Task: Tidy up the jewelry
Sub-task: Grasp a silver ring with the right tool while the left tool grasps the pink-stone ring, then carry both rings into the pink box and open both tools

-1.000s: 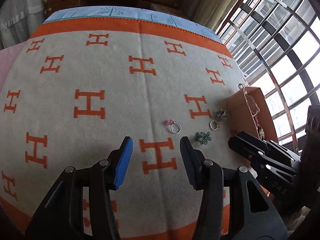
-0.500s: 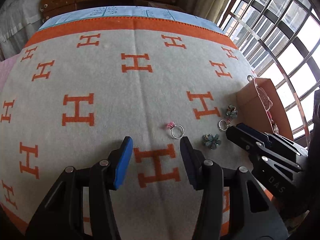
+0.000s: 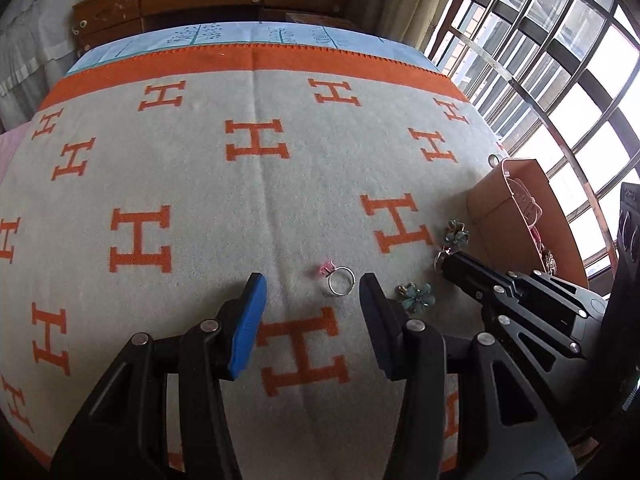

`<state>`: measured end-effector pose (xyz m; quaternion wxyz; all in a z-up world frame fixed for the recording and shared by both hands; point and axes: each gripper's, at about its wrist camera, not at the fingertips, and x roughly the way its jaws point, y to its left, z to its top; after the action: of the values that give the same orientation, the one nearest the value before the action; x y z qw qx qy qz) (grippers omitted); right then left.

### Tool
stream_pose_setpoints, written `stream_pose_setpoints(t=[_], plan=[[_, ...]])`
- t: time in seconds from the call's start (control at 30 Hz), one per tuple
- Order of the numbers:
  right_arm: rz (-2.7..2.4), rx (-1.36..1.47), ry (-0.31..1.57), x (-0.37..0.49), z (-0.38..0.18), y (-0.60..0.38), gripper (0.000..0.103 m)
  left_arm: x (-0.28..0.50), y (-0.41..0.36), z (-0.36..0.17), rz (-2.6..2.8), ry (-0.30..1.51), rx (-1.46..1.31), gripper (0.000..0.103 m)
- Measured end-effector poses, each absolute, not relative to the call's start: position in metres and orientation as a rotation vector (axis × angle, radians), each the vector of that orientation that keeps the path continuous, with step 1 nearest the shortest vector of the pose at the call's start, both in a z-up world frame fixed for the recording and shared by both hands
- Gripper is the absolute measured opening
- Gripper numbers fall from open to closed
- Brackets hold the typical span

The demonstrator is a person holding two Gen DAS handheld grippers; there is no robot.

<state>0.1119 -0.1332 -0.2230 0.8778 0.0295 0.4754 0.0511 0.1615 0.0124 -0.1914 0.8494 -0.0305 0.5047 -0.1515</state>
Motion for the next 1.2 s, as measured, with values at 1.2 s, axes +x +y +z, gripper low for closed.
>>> stream_pose_setpoints(t=[1.2], plan=[[0.041, 0.167, 0.615, 0.015, -0.095, -0.263, 0.001, 0.122, -0.069, -0.063, -0.517, 0.784, -0.016, 0.006]])
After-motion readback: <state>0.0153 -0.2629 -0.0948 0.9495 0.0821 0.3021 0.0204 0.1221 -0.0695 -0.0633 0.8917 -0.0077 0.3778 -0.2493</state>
